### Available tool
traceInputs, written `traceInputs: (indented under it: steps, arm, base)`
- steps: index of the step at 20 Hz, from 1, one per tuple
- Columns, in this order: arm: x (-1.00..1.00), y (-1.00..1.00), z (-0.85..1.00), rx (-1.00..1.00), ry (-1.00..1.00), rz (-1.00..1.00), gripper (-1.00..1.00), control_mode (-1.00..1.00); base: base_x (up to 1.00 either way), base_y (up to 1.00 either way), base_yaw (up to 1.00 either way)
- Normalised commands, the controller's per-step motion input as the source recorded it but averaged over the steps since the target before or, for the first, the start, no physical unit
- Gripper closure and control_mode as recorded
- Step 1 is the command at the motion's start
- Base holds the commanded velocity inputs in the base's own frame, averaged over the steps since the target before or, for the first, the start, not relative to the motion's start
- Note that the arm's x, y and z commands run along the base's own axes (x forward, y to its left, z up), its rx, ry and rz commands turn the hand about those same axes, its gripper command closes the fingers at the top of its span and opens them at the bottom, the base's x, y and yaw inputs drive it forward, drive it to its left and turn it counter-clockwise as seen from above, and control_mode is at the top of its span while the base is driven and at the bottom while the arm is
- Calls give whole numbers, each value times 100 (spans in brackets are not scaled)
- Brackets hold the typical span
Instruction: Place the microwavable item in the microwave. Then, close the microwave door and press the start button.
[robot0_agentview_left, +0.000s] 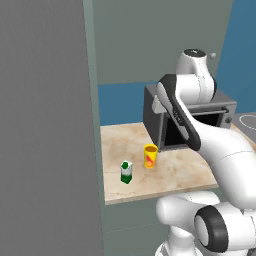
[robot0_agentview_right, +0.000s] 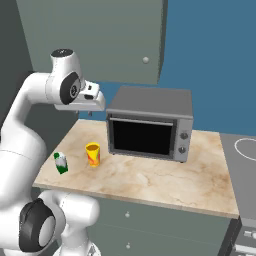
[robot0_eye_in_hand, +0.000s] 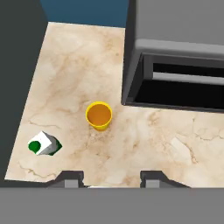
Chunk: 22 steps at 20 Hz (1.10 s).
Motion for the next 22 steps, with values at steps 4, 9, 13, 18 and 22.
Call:
traceInputs:
  steps: [4, 9, 13, 18, 22]
  arm:
    - [-19, 0, 0, 0, -2, 0, -100, -100]
    - [-3, -4, -50, 0, 4, 0, -100, -100]
    - [0, 0, -99, 4, 25, 0, -100, -100]
    - [0, 0, -98, 7, 31, 0, -100, -100]
    - [-12, 2, -66, -4, 0, 0, -100, -100]
  base:
    - [0, 0, 0]
    - [0, 0, 0]
    - [0, 0, 0]
    - [0, 0, 0]
    - [0, 0, 0]
